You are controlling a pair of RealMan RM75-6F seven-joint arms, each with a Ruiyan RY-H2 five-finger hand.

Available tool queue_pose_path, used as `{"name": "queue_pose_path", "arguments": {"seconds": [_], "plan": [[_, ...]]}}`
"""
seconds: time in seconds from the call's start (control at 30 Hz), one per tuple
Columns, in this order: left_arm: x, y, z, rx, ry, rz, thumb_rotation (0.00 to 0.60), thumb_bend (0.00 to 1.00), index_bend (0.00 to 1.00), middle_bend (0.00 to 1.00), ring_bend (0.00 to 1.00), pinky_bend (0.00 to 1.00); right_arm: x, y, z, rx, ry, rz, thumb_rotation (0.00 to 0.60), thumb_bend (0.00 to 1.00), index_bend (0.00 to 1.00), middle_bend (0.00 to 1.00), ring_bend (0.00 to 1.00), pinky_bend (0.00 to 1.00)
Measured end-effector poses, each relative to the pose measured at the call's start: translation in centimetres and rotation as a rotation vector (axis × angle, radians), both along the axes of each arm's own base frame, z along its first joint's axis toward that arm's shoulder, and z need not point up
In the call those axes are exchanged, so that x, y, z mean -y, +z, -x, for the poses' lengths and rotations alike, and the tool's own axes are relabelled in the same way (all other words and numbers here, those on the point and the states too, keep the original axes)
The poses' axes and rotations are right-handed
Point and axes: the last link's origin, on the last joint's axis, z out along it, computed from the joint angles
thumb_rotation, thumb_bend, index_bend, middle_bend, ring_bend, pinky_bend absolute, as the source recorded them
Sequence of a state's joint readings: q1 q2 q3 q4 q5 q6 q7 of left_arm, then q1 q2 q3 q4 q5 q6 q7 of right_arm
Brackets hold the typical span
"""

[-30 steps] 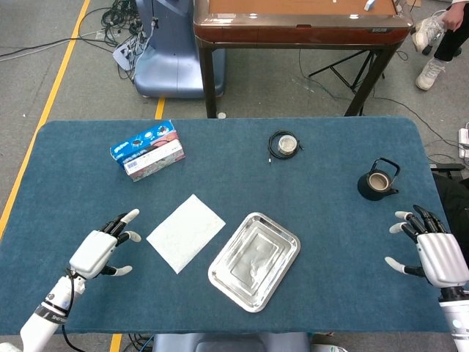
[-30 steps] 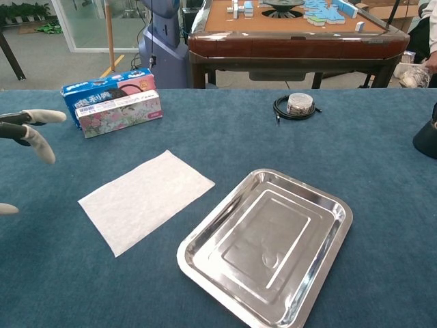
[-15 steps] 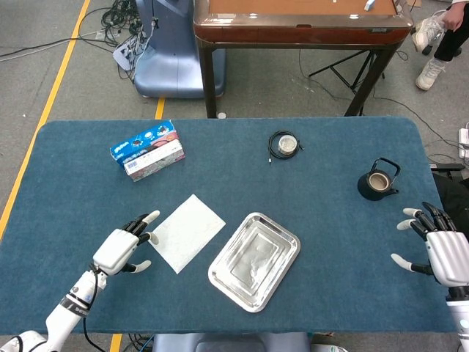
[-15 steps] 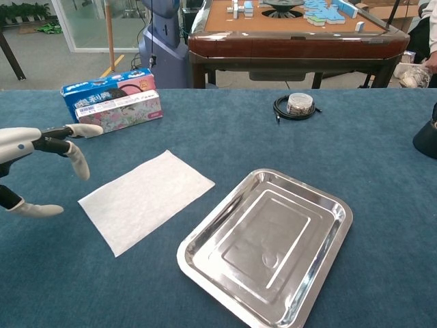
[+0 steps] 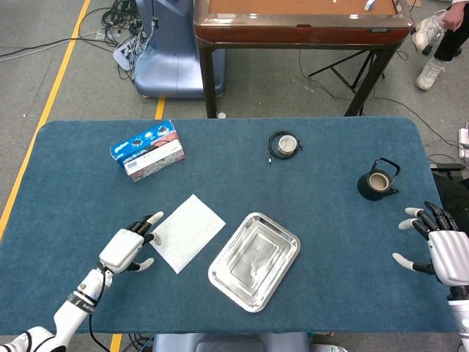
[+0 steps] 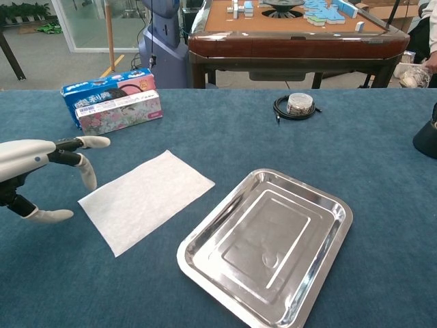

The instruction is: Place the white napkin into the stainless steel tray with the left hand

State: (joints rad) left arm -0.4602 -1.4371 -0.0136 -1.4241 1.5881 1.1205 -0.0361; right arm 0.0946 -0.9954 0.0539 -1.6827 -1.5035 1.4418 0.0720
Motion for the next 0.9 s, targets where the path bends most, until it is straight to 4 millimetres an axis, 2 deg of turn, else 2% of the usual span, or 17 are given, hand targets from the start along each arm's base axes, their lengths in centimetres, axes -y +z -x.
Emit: {"name": "queue_pose_path", "arguments": {"seconds": [0.37,0.9], "plan": [[-0.3,-0.6,0.2,-0.047,-0.021,-0.029,0.600,0.15,0.33,0.00,0.00,0.17,0.0,-0.1,0.0,0.001,0.001,-0.003,0.600,0.04,0.41,0.25,0.08,0.12],[-0.6,-1.3,0.4,-0.080,-0.030,-0.033,0.600,0.14,0.32,0.00,0.00,0.17,0.0,-0.3,-0.1,-0.001,0.000,-0.012,0.600,0.04,0.41,0.25,0.09,0.12]]}}
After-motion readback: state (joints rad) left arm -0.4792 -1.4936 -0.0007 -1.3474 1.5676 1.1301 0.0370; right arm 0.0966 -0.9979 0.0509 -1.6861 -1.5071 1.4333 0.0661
